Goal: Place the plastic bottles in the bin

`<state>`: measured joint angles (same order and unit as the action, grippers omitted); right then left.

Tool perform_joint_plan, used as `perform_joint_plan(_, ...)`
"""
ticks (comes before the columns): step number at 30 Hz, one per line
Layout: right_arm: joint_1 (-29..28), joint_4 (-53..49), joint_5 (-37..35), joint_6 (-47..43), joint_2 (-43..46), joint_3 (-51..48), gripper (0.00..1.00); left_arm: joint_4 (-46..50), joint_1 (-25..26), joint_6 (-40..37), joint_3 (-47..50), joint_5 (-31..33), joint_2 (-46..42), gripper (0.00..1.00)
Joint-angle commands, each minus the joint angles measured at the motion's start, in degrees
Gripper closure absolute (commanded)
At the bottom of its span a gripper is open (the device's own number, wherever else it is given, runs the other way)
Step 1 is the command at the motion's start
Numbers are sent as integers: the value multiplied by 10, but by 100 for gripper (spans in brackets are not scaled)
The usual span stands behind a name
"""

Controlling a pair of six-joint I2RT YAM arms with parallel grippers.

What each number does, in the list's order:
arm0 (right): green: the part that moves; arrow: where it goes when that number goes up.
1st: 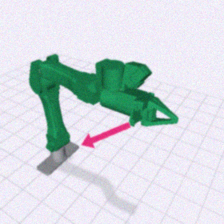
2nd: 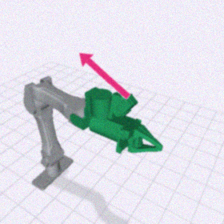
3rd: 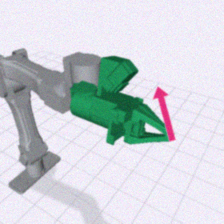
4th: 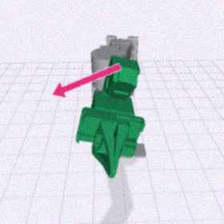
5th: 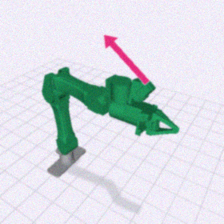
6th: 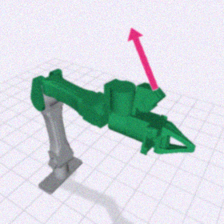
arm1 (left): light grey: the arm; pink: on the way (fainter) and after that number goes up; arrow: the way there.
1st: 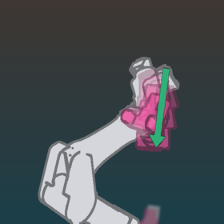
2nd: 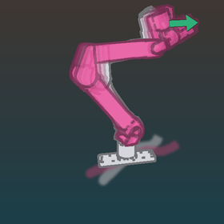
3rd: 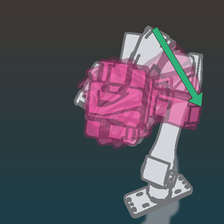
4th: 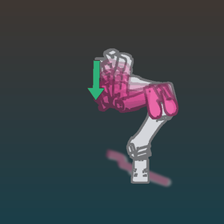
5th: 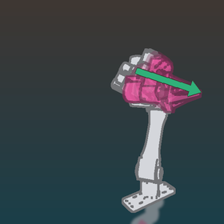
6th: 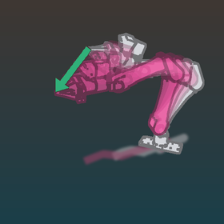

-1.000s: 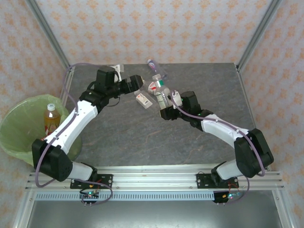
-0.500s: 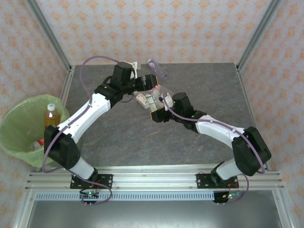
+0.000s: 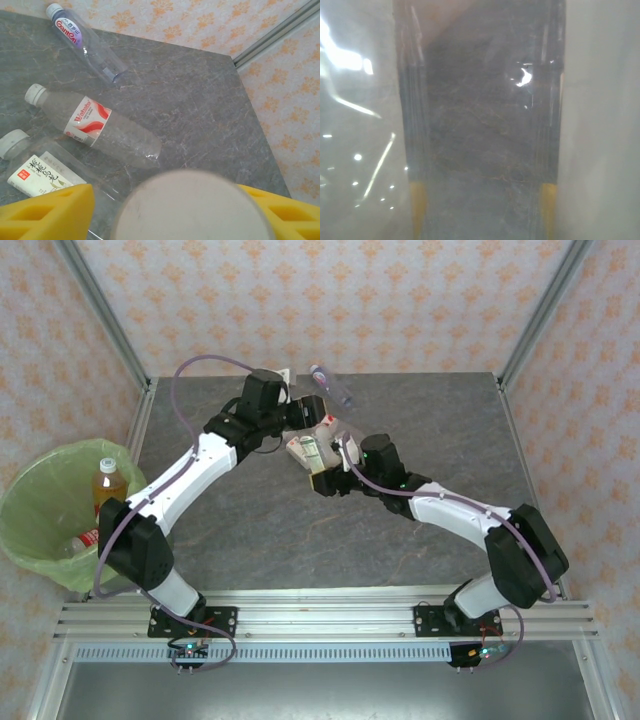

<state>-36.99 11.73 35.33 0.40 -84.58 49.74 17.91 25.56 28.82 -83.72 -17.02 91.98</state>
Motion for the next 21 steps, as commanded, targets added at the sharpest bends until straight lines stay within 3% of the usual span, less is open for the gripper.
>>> perform_joint_plan(1,-7,28,21,1,-7,22,100,17,6,-12,-31,18,8,37)
perform_joint_plan(5,-7,28,16,3,-14,28,98,18,5,-8,-28,23,9,50)
perform_joint_plan(12,-8,34,9,8,-21,31,90,21,6,-16,-26,27,0,59)
perform_joint_plan(18,-7,43,-17,13,-16,25,55,27,6,-12,-20,57,-10,73)
perform_joint_plan(21,-7,40,-32,9,-13,24,42,26,6,-10,-19,59,-11,99)
